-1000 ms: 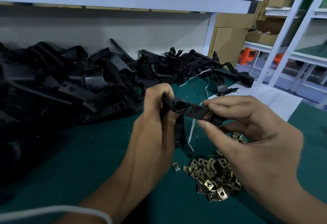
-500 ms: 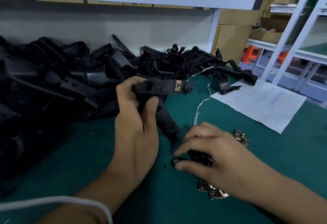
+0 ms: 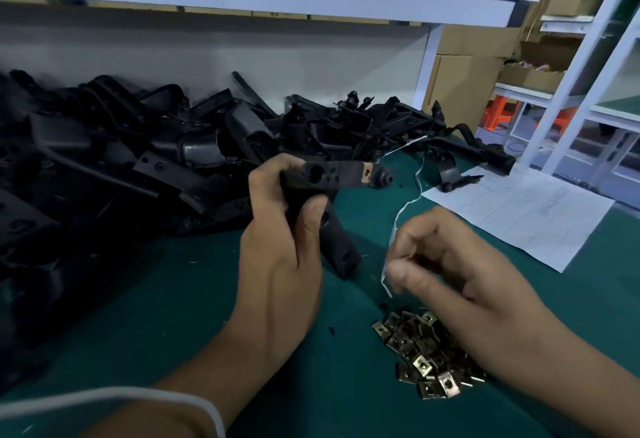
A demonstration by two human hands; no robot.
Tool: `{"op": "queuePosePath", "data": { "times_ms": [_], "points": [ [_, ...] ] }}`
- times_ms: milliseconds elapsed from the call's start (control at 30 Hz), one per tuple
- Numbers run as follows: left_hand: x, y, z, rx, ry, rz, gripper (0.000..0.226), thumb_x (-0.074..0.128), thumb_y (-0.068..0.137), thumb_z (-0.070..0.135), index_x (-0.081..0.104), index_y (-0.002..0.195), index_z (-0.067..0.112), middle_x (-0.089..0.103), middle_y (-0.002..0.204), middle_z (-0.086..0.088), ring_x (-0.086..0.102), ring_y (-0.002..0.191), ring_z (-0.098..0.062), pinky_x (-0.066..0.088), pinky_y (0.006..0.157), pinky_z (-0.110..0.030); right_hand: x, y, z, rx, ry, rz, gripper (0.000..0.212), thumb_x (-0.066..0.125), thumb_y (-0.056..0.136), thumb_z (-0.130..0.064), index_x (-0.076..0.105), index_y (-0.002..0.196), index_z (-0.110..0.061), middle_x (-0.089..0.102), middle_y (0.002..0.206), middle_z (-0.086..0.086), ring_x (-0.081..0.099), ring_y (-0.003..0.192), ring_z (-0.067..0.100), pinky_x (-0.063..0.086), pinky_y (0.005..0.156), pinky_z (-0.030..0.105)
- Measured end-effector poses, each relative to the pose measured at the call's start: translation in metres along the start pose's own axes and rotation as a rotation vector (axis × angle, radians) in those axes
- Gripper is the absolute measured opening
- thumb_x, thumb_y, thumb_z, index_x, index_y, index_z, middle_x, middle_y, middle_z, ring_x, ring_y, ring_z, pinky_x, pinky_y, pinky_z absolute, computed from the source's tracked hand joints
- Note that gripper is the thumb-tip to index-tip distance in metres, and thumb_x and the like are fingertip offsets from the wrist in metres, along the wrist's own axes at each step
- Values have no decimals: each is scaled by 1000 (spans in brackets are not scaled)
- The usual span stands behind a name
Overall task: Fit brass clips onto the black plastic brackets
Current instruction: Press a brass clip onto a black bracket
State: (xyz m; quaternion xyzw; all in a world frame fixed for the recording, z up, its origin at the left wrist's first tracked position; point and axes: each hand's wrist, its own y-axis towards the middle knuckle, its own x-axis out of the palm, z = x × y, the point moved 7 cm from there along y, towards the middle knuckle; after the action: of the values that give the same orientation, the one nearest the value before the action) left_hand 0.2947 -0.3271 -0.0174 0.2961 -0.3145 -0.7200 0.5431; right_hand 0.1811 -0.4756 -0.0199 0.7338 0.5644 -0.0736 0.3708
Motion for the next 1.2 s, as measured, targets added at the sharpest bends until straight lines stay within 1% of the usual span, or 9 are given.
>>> {"op": "queuePosePath", "data": {
  "times_ms": [100, 200, 333, 400, 500, 767, 967, 1100, 1200],
  "points": [
    [4, -2, 11, 78, 32, -45, 36, 49, 108, 5, 36, 131, 29, 58, 92, 34, 59, 72, 7, 40, 64, -2, -20, 0, -16, -121, -28, 211, 12, 66, 96, -35, 70, 105, -29, 67, 85, -1, 68, 78, 24, 54, 69, 39],
    [8, -6, 12, 88, 81, -99, 30, 45, 108, 19, 35, 131, 36, 53, 93, 31, 54, 65, 1, 37, 57, -4, -35, -5, -30, -216, -104, 388, 15, 69, 97, -32, 72, 111, -28, 67, 80, -4, 67, 66, 21, 53, 57, 38],
    [12, -11, 16, 134, 139, -159, 38, 44, 108, 24, 29, 138, 41, 53, 98, 18, 62, 70, -12, 51, 57, -27, -50, -10, -27, -156, 91, 576, 19, 73, 92, -35, 60, 105, -30, 67, 78, 7, 61, 48, 22, 47, 42, 27],
    [14, -13, 19, 151, 155, -182, 41, 45, 108, 24, 28, 139, 43, 54, 98, 13, 65, 72, -16, 52, 57, -35, -51, -10, -27, -171, 51, 574, 12, 75, 91, -29, 65, 97, -26, 69, 76, 4, 60, 47, 20, 45, 42, 23],
    [12, -12, 18, 131, 170, -151, 39, 44, 106, 25, 29, 139, 40, 51, 99, 21, 61, 71, -13, 50, 54, -30, -50, -12, -28, -182, 5, 553, 9, 78, 91, -28, 76, 99, -24, 71, 75, -7, 60, 51, 16, 46, 49, 18],
    [14, -12, 20, 143, 191, -174, 39, 45, 107, 24, 27, 139, 39, 50, 97, 16, 63, 74, -15, 55, 58, -37, -44, -8, -43, -260, -182, 456, 31, 53, 105, -14, 63, 134, -15, 61, 86, 0, 64, 72, 19, 52, 69, 23],
    [21, -14, 32, 223, 215, -256, 40, 43, 106, 25, 26, 140, 37, 57, 101, 5, 63, 80, -28, 54, 63, -46, -45, -13, -53, -275, -196, 453, 24, 60, 105, -31, 73, 112, -13, 66, 83, -6, 66, 67, 16, 48, 58, 26],
    [27, -17, 38, 289, 266, -284, 42, 43, 105, 21, 25, 141, 33, 55, 103, 7, 61, 77, -25, 51, 63, -44, -42, -9, -62, -343, -267, 396, 16, 58, 105, -27, 68, 108, -16, 63, 97, -9, 65, 83, 16, 48, 73, 28],
    [26, -17, 37, 264, 288, -267, 43, 45, 104, 22, 25, 140, 34, 54, 103, 11, 59, 78, -21, 50, 64, -42, -37, -8, -61, -339, -328, 348, 11, 58, 102, -19, 68, 105, -15, 60, 102, -9, 62, 92, 14, 43, 80, 21]
  ]
}}
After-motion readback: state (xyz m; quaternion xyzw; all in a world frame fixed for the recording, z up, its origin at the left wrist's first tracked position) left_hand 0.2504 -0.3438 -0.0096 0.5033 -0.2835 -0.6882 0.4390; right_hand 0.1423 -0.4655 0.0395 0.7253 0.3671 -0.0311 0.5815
